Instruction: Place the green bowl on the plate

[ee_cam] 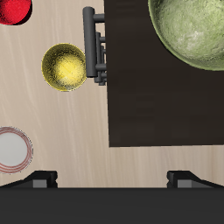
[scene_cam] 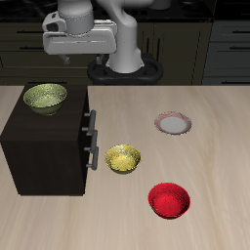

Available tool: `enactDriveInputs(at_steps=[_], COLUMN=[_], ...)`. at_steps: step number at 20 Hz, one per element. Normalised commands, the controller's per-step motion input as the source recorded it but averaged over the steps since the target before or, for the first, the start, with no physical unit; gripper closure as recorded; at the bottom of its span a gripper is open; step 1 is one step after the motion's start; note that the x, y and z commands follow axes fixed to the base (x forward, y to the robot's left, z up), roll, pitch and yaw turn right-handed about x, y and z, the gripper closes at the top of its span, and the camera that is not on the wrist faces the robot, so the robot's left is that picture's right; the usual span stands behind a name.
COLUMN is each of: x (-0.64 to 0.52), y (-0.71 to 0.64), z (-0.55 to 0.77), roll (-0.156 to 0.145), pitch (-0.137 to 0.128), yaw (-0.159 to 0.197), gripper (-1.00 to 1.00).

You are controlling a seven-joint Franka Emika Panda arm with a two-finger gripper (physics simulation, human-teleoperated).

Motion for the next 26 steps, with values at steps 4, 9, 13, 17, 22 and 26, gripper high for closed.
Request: enactDriveInputs(at_steps=[4, 9, 13, 17, 22, 26], x=[0.15, 0.17, 0.26, 0.28, 0.27, 0.21], y=[-0.30, -0.12, 0.00, -0.03, -0.09, -0.09], z=[0.03, 0.05, 0.06, 0.13, 0.04, 0.07], roll=[-0.010, 0.016, 0.014, -0.009, 0.005, 0.007], pitch=[0.010, -0.001, 0.004, -0.003, 0.011, 0.003], yaw=[0.012, 0.038, 0.021, -0.025, 0.024, 0.000], gripper=[-1.00, -1.00, -1.00, -1.00, -1.00, -1.00])
